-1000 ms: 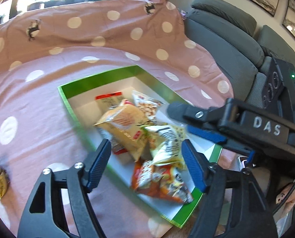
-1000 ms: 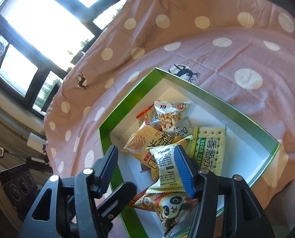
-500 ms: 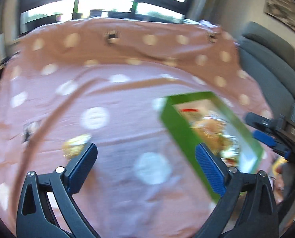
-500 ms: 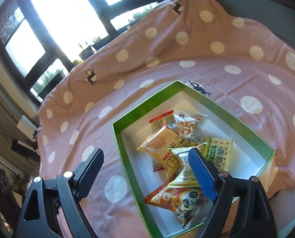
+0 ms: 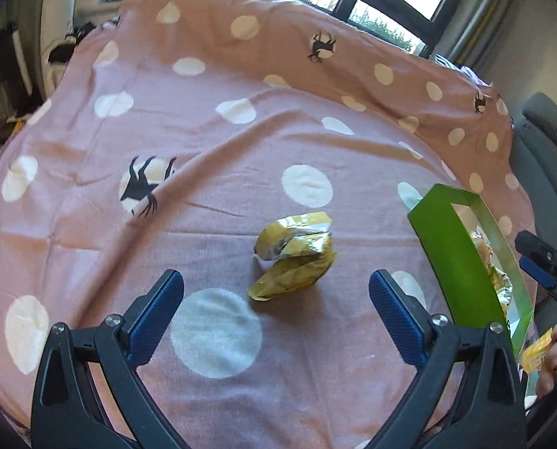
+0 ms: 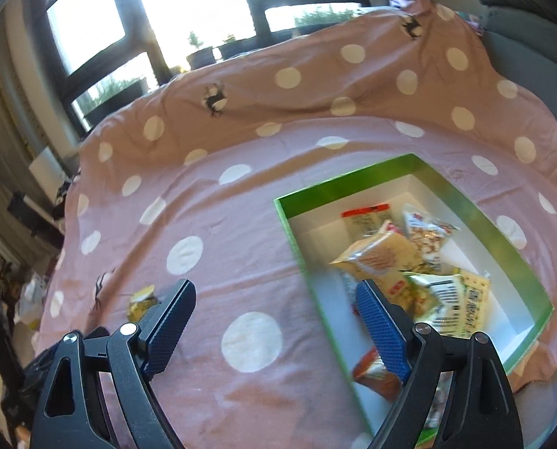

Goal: Organize snacks
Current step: 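Move the open right gripper back to the crumpled yellow-gold packet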

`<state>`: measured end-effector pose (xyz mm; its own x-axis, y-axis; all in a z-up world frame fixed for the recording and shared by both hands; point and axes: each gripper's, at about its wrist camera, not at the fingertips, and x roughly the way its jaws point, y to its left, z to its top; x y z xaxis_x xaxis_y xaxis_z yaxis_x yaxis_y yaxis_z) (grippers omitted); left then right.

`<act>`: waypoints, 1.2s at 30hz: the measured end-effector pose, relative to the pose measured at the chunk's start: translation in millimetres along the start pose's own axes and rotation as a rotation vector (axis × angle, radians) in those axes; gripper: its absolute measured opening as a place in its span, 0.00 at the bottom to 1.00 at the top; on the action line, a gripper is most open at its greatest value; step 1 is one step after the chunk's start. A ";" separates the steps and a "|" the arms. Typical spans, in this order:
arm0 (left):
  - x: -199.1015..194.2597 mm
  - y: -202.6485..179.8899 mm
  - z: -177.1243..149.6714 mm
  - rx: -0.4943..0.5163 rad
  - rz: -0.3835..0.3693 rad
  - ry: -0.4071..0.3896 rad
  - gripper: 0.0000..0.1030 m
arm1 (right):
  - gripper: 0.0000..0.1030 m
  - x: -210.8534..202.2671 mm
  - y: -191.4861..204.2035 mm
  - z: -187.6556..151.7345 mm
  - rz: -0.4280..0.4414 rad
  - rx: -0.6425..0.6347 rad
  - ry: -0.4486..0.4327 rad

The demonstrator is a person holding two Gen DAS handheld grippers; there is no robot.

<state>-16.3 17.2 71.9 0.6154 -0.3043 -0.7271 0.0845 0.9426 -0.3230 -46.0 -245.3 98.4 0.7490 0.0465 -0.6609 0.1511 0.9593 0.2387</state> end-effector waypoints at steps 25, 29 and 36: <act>-25.7 70.1 15.7 -0.132 0.091 -0.075 0.82 | 0.82 103.4 165.9 -6.8 0.149 -0.230 0.281; -26.0 77.0 17.0 -0.149 0.110 -0.072 0.82 | 0.55 124.4 175.3 -10.3 0.140 -0.248 0.325; -23.4 78.9 17.2 -0.158 0.102 -0.048 0.82 | 0.44 128.0 168.3 -17.8 0.074 -0.302 0.300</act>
<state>-10.5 101.0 73.8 0.6512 -0.1980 -0.7326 -0.1023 0.9337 -0.3432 63.9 -72.9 41.3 0.5233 0.1540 -0.8381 -0.1245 0.9868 0.1036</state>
